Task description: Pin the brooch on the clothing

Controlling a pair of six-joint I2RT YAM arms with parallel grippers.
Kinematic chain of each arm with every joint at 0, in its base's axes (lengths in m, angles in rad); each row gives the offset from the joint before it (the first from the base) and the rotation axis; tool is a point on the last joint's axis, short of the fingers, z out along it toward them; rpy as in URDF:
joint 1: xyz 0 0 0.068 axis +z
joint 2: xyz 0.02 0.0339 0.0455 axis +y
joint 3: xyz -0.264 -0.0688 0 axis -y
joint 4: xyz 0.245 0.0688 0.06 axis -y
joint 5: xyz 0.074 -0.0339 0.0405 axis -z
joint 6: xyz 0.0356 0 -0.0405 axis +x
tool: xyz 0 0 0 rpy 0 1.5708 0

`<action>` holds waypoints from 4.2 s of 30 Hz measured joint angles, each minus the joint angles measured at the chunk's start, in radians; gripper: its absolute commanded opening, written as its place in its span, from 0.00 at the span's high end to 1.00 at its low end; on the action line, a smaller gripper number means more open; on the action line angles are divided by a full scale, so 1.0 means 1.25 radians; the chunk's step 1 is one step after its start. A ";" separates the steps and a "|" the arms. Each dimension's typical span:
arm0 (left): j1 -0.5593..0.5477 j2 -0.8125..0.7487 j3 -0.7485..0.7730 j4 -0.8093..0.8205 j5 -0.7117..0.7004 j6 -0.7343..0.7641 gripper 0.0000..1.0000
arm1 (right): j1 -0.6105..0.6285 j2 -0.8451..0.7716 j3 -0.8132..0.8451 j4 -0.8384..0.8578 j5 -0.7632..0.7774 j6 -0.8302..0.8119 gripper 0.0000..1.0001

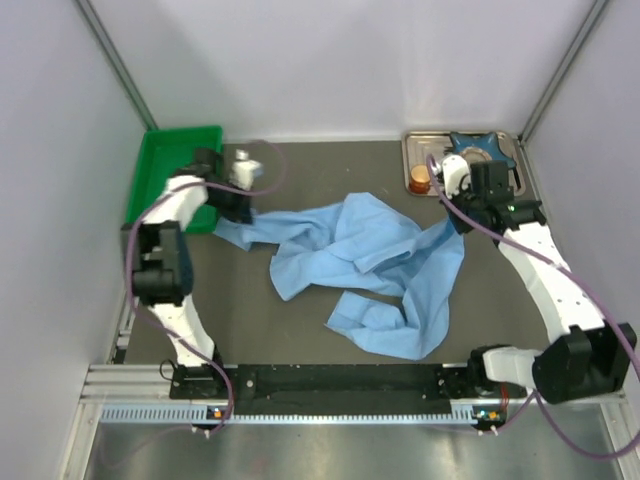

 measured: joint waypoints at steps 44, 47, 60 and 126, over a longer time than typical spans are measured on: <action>-0.410 -0.329 -0.498 0.294 -0.053 0.329 0.24 | -0.002 0.172 0.105 0.089 -0.148 0.117 1.00; -0.464 -0.340 -0.533 0.345 -0.101 0.287 0.27 | -0.002 0.172 0.105 0.089 -0.148 0.117 1.00; -0.414 -0.397 -0.549 0.434 -0.202 0.210 0.47 | -0.002 0.171 0.105 0.088 -0.153 0.116 1.00; -0.119 -0.394 0.022 0.390 -0.238 -0.175 1.00 | -0.002 0.195 0.480 0.071 -0.254 0.132 1.00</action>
